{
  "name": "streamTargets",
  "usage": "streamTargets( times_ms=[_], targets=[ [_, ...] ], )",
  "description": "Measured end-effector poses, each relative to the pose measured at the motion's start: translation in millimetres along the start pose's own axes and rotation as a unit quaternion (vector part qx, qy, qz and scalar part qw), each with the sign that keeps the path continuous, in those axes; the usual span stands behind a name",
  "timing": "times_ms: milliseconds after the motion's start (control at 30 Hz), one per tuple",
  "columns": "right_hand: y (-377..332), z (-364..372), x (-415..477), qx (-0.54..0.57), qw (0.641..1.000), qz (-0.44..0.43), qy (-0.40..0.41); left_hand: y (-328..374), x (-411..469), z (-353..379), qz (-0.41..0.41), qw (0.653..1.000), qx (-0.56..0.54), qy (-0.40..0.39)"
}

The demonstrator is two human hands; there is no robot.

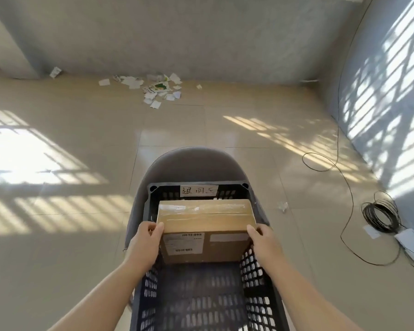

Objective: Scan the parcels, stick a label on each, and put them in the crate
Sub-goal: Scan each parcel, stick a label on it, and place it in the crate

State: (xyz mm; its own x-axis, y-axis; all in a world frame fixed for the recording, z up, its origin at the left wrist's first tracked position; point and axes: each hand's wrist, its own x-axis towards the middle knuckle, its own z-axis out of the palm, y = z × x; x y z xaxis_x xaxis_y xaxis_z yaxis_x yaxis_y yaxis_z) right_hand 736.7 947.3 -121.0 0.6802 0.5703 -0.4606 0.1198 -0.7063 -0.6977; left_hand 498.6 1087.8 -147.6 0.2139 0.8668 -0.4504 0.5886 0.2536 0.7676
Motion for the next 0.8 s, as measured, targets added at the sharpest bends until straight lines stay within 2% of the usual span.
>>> streamTargets(
  times_ms=[67, 300, 500, 667, 800],
  targets=[
    [-3.2, 6.8, 27.5, -0.054, 0.998, 0.011, -0.008, 2.0, 18.6, 9.7, 0.002, 0.999, 0.049, 0.022],
    [-6.0, 40.1, 94.5, -0.099, 0.993, 0.060, -0.008, -0.7, 76.6, 29.9, -0.009, 0.981, 0.189, 0.032],
    [-1.9, 53.4, 123.6, -0.152, 0.986, 0.053, -0.048, -2.1, 97.1, 47.4, -0.018, 0.986, 0.163, 0.008],
    [-9.1, 49.3, 127.3, -0.210, 0.970, 0.052, -0.106, 0.5, 95.4, 47.1, 0.002, 0.981, 0.192, -0.026],
    [-23.7, 38.3, 116.1, -0.227, 0.968, 0.047, -0.094, 9.9, 85.2, 32.7, 0.032, 0.977, 0.209, -0.039]
  ],
)
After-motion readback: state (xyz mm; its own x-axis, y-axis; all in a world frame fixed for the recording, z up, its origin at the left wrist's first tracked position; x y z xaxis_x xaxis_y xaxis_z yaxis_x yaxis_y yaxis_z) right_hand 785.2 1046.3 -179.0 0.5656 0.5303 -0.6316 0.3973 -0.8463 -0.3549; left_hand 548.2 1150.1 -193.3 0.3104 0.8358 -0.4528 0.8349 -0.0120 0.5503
